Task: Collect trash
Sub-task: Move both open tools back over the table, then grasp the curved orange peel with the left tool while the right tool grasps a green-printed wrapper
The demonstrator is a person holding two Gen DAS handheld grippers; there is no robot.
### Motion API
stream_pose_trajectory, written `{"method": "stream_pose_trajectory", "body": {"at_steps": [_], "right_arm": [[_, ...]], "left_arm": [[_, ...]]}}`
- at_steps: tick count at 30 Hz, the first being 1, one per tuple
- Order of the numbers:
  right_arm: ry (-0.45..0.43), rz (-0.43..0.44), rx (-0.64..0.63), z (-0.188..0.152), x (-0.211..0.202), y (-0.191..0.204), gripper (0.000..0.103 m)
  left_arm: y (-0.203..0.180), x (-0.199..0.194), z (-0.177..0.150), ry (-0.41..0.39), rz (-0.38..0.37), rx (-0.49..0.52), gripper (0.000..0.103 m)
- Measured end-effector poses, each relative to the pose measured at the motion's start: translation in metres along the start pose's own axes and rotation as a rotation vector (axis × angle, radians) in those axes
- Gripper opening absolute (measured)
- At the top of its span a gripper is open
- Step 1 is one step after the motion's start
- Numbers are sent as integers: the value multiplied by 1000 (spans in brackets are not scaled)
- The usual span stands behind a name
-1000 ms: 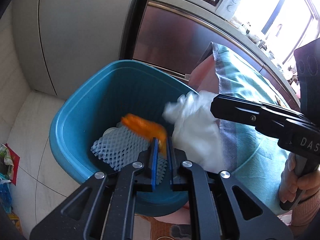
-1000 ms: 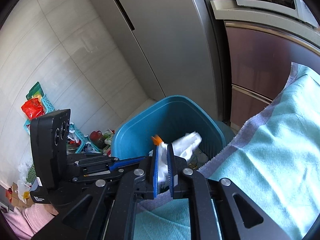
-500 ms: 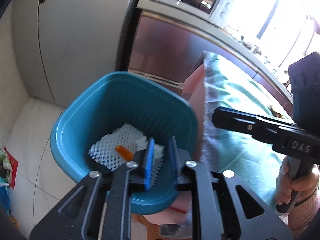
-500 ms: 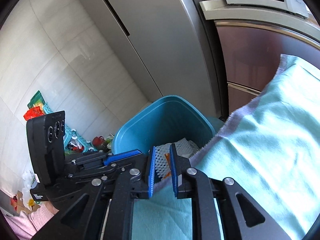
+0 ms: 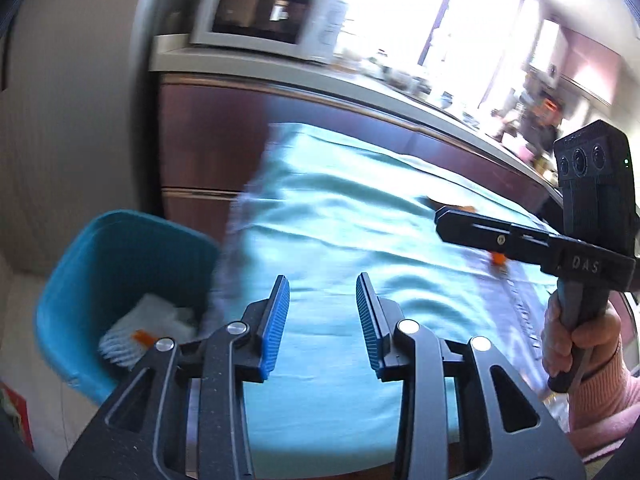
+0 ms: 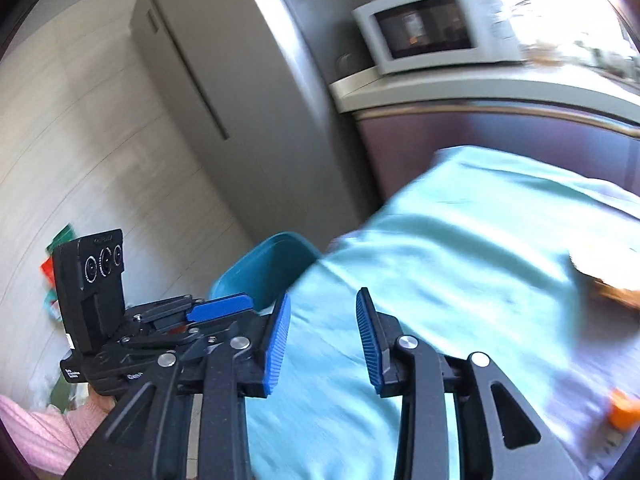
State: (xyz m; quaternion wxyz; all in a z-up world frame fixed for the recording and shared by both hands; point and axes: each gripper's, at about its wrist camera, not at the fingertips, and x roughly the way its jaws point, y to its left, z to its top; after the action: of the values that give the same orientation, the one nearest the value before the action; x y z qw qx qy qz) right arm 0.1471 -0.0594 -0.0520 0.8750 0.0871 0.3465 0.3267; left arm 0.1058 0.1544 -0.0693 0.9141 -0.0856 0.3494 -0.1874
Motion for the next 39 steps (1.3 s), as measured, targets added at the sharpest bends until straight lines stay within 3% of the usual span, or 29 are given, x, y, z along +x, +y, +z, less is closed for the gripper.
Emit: {"method": "stream_pose_trajectory", "body": {"at_steps": [11,18,25,33,36,39], "right_arm": [[-124,-296,217,-62,-129,-92,39],[-185,-454,364,-111,-194,-136,49],[-183,-458,497,-160,-219,-161,55],[-166,-398,511,-168,-208,-160,55],[-164,-386,505,-167,-205,-161,53],[-166,-374,512,-168,-204,-162,43]], "left_arm": [[-85,39,-7,85,-170,116,38],[-139,73,-2,132,-243,179,44],[-179,107,7,191,-272,226,47],[-202,136,12,244,-255,235,47],[-210,144,15,251,-251,241,47],[-217,154,19,268,-250,234,47]]}}
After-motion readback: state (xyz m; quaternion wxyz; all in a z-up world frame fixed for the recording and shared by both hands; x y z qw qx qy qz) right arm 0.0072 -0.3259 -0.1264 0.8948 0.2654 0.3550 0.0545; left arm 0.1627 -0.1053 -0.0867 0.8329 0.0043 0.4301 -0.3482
